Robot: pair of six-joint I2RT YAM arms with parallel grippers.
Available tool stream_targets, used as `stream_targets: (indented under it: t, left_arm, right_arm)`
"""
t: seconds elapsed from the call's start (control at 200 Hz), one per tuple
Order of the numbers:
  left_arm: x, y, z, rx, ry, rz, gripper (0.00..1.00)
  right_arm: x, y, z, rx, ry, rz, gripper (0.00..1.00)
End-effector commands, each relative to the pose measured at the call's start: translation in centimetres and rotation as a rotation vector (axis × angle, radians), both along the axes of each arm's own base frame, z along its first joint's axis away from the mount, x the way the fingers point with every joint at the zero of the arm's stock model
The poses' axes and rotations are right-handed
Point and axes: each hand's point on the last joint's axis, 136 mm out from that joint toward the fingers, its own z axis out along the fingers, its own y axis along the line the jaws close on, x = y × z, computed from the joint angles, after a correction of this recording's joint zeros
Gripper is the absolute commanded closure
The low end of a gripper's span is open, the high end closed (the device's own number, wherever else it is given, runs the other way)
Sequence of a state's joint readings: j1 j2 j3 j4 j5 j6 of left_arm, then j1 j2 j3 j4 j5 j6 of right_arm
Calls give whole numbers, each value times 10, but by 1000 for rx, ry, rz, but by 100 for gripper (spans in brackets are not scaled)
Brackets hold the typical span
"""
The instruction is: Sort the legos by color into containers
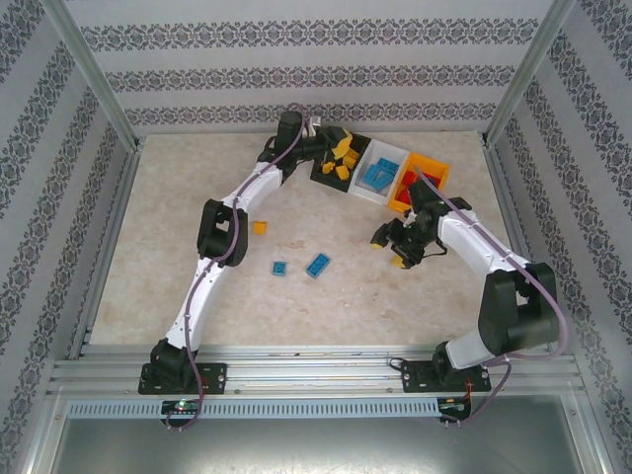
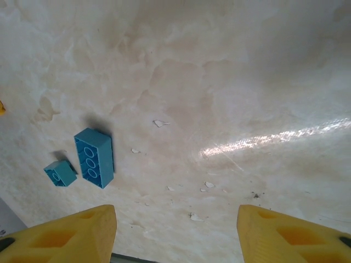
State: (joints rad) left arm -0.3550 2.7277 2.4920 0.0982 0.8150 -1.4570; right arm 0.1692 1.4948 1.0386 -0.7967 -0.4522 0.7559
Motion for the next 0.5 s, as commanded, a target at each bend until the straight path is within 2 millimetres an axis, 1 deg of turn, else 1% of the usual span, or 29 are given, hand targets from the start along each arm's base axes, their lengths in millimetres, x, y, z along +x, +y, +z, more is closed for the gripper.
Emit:
stream_targets:
  t: [0.0,0.12,0.18,0.21,0.495]
  left_arm:
    - [9,5,-4,-18,12,26,66]
    - [8,3,-13,-17,28,14,62]
    - [8,5,-14,-3,24,16,48]
    - [9,6,-15,2,25,20,45]
    - [15,16,-14,2,18,36,41]
  right_arm:
    - [-1,-11,7,-26,-9,2,39]
    - [0,-15,5,-22,-2,-6,38]
    - [1,-15,4,-21,0,-8,37]
    - [2,-15,3,-21,1,-9,37]
    - [6,-15,-1,-20,9,-21,36]
